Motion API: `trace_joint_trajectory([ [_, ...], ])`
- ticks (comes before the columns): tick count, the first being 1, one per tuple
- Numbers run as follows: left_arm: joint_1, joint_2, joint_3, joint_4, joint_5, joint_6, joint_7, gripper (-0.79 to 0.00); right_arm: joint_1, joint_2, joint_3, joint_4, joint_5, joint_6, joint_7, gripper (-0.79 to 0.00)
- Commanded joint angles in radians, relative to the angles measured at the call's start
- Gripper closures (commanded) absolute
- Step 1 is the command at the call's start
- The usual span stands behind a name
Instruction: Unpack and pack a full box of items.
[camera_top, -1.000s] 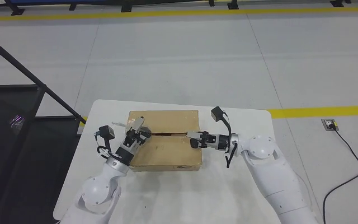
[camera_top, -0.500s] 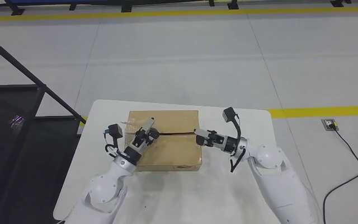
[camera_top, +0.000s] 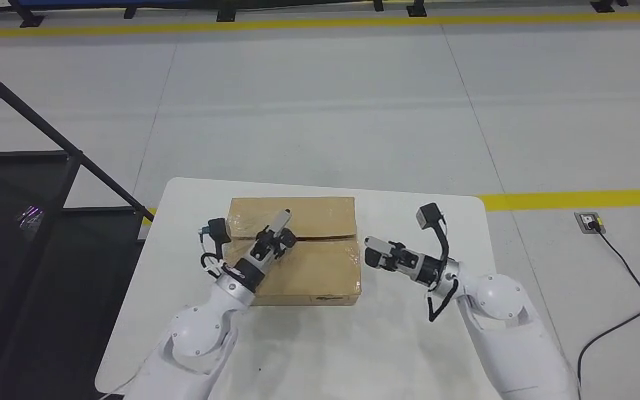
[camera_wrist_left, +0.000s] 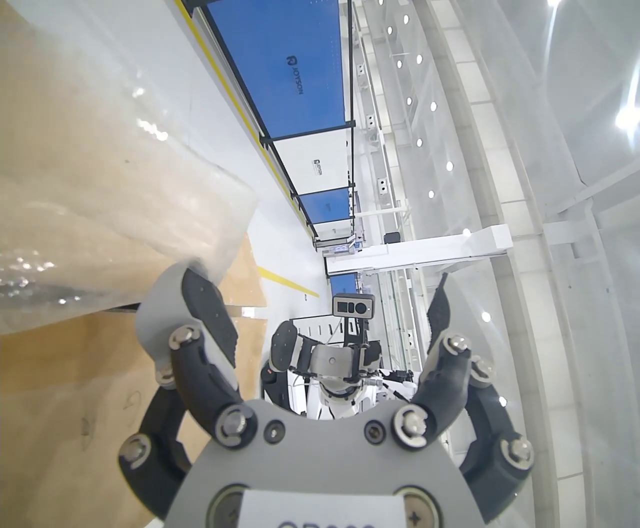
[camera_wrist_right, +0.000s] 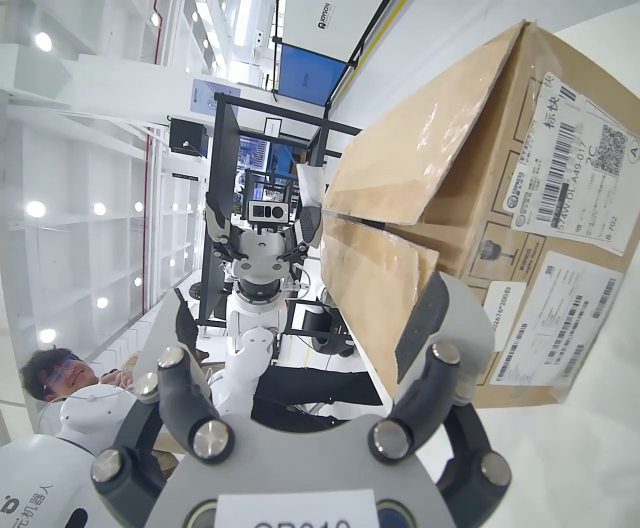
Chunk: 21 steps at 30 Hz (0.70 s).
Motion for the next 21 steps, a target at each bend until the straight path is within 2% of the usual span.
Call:
trace_joint_trajectory([
  [1,0.005,0.000,-0.001,-0.005,0.006,0.001,-0.011,-0.785,0.001,0.002,0.000,0.004,0.005,-0.004,0.001,-0.785],
  [8,0.059,0.009,-0.044,-0.061,0.016,-0.003,-0.092,-0.785,0.019,0.006,-0.011,0.024,0.021,-0.012,0.005,-0.785],
  [14,0.100,0.023,-0.109,-0.107,-0.003,0.039,-0.197,-0.785,0.042,0.008,-0.023,0.051,0.033,-0.022,0.011,-0.785],
  [21,0.067,0.017,-0.084,-0.074,0.006,0.061,-0.184,-0.785,0.055,0.013,-0.032,0.062,0.038,-0.028,0.014,-0.785],
])
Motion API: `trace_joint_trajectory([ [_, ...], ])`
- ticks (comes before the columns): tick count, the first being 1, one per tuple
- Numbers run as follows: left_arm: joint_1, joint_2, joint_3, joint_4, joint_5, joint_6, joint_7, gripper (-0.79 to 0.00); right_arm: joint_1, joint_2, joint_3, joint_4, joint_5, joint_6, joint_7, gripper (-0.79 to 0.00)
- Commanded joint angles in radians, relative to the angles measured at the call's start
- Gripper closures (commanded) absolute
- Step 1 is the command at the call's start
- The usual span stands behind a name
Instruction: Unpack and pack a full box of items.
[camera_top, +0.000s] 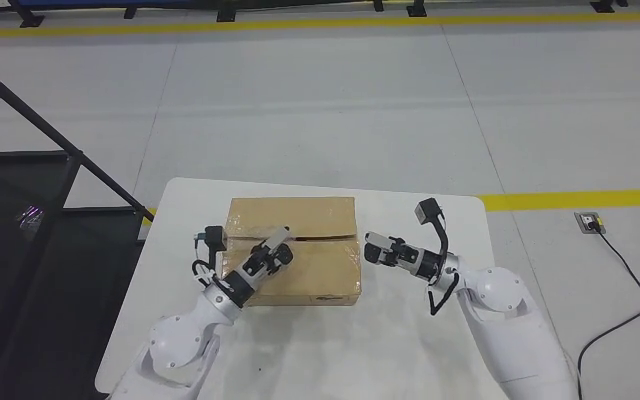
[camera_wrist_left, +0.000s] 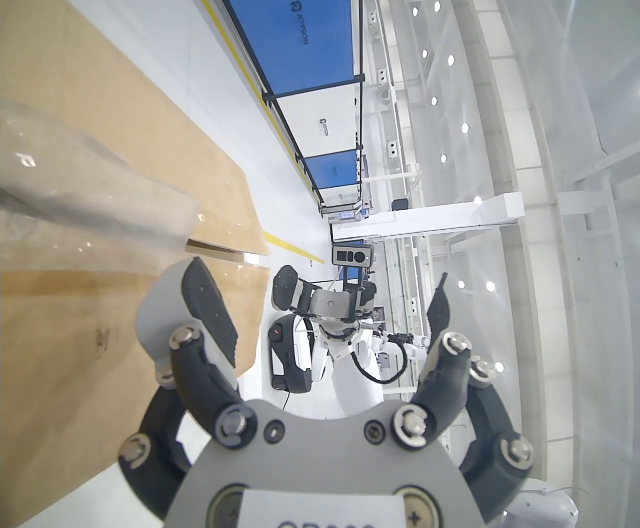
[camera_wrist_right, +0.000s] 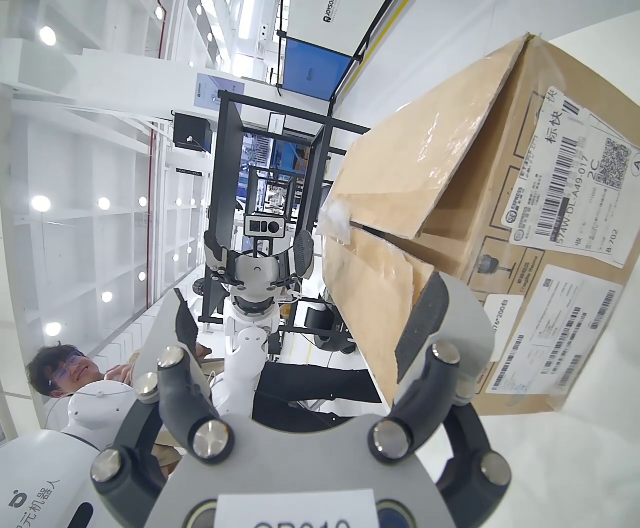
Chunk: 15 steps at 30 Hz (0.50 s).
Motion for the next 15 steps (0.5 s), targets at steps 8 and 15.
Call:
trace_joint_trajectory([
  [8,-0.043,-0.014,0.048,0.040,-0.022,-0.005,0.022,-0.785,-0.021,0.010,0.009,0.002,0.007,-0.009,-0.003,-0.785],
  [15,0.027,-0.007,-0.067,-0.044,-0.105,-0.063,0.070,-0.785,-0.018,0.015,0.003,0.014,0.019,-0.013,-0.002,-0.785],
])
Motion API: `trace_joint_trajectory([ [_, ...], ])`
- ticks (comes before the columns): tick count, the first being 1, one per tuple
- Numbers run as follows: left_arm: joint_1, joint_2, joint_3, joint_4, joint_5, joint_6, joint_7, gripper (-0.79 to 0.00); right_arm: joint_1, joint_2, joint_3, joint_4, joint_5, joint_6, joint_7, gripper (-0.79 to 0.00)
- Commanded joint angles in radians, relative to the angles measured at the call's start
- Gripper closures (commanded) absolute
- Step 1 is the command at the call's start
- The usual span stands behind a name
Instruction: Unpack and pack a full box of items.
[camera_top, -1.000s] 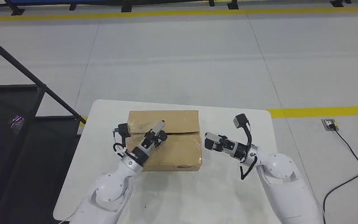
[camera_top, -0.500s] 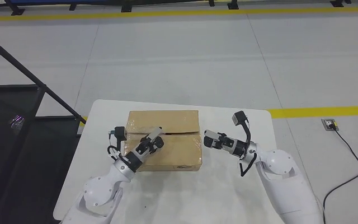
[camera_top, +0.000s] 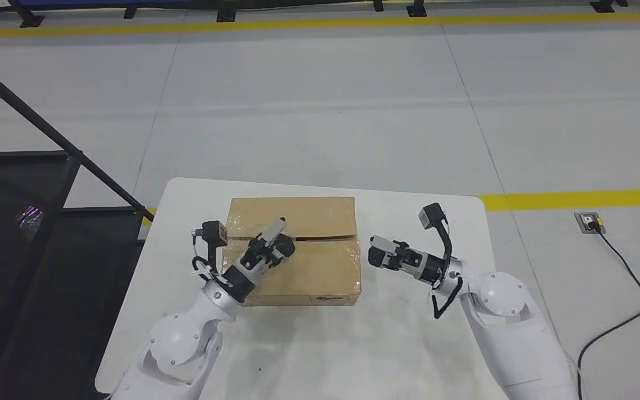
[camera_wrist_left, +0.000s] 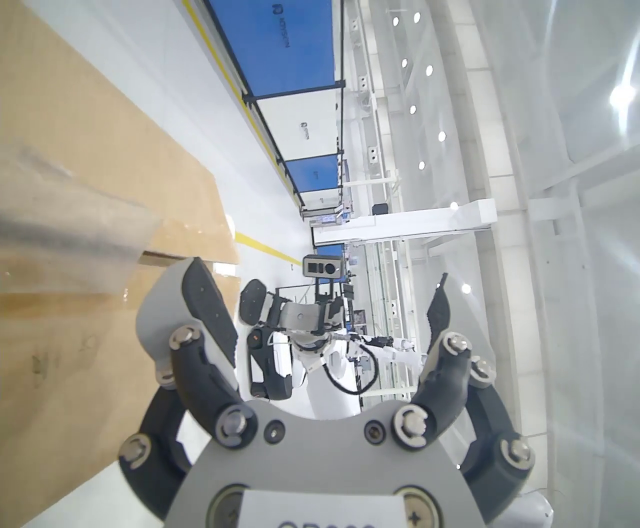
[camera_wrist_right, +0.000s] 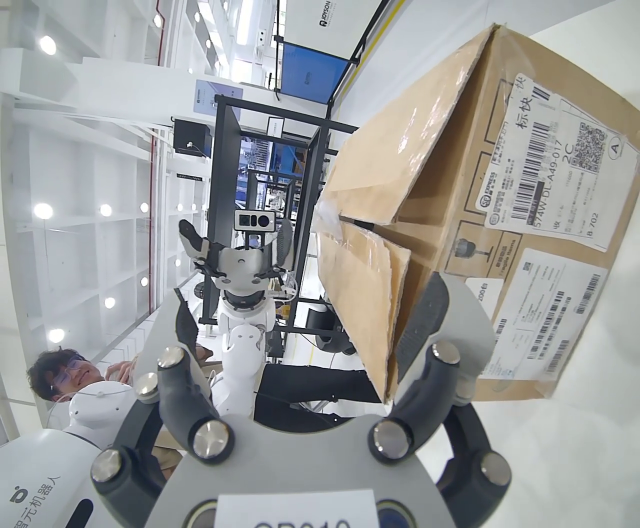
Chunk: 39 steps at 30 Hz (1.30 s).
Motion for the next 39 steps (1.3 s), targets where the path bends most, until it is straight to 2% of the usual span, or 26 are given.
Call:
trace_joint_trajectory([
  [1,0.018,0.002,-0.055,-0.012,-0.055,-0.001,0.038,-0.785,0.005,0.001,-0.003,0.006,0.002,-0.002,0.002,-0.785],
  [5,0.010,0.009,-0.147,0.007,-0.148,0.117,0.034,-0.785,0.020,0.001,-0.014,0.027,0.014,-0.013,0.008,-0.785],
  [7,-0.004,0.015,-0.174,0.028,-0.163,0.177,-0.016,-0.785,0.031,0.000,-0.023,0.044,0.021,-0.019,0.012,-0.785],
  [10,-0.018,0.020,-0.188,0.064,-0.161,0.218,-0.056,-0.785,0.050,-0.001,-0.037,0.069,0.029,-0.029,0.017,-0.785],
  [20,0.007,0.026,-0.189,0.065,-0.109,0.217,-0.086,-0.785,0.080,-0.002,-0.061,0.127,0.052,-0.058,0.025,-0.785],
  [24,-0.006,0.024,-0.162,0.088,-0.095,0.229,-0.089,-0.785,0.086,-0.002,-0.067,0.136,0.058,-0.065,0.025,-0.785],
  [39,-0.069,0.004,-0.038,0.160,-0.005,0.175,0.019,-0.785,0.074,0.007,-0.067,0.155,0.080,-0.092,0.025,-0.785],
])
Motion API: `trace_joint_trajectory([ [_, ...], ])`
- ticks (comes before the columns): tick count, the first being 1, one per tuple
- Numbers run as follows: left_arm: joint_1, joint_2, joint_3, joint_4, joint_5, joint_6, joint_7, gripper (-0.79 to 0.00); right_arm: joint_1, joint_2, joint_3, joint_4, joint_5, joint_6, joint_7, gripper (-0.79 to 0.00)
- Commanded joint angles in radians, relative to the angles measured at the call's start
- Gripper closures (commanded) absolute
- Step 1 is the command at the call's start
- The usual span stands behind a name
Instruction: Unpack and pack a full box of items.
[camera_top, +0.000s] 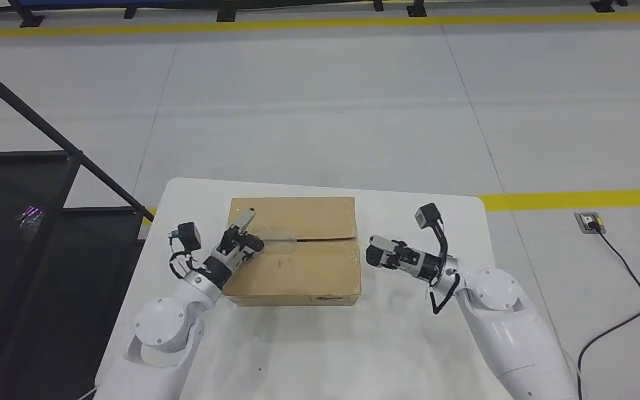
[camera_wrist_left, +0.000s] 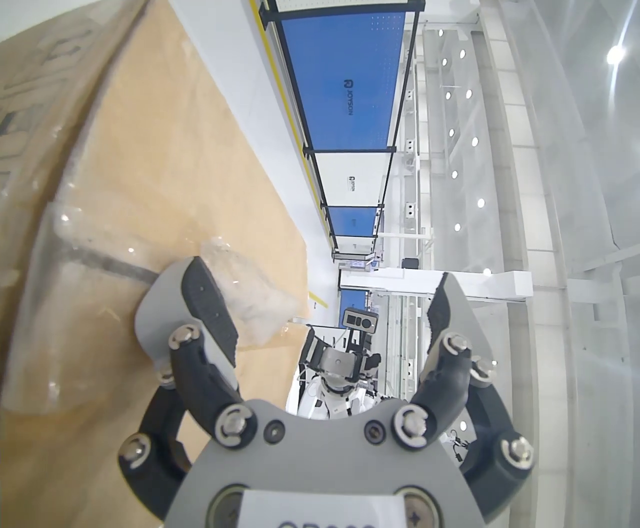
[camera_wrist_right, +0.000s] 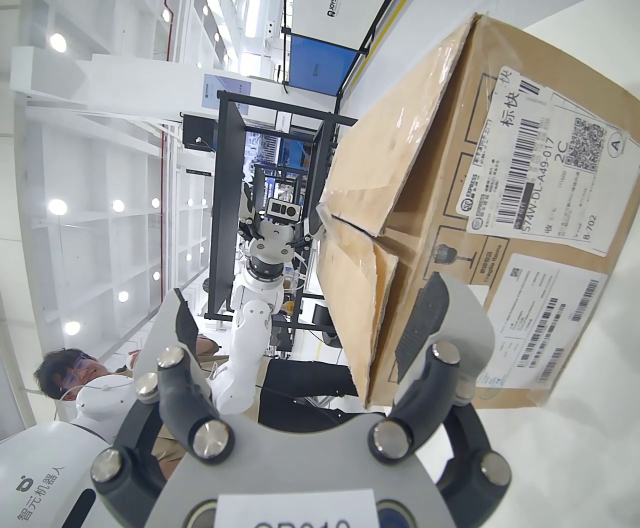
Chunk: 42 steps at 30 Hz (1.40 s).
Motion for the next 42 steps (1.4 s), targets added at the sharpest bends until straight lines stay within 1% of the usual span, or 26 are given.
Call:
trace_joint_trajectory([
  [1,-0.007,-0.002,0.007,0.004,-0.003,0.002,0.004,-0.785,0.000,0.001,0.001,0.003,0.003,-0.003,0.001,-0.785],
  [9,-0.026,-0.010,0.028,0.000,-0.020,0.007,0.017,-0.785,0.009,0.003,-0.007,0.015,0.012,-0.005,0.005,-0.785],
  [23,-0.071,-0.030,0.107,0.013,-0.036,0.006,0.026,-0.785,0.015,0.007,-0.015,0.045,0.030,-0.023,0.009,-0.785],
  [31,-0.115,-0.046,0.170,0.023,-0.038,0.014,0.035,-0.785,0.005,0.013,-0.009,0.046,0.037,-0.035,0.008,-0.785],
  [36,-0.138,-0.057,0.213,0.039,-0.033,0.012,0.041,-0.785,-0.016,0.023,0.017,0.018,0.030,-0.046,0.002,-0.785],
  [42,-0.153,-0.069,0.246,0.049,-0.031,0.005,0.051,-0.785,-0.059,0.038,0.055,-0.047,0.011,-0.038,-0.015,-0.785],
])
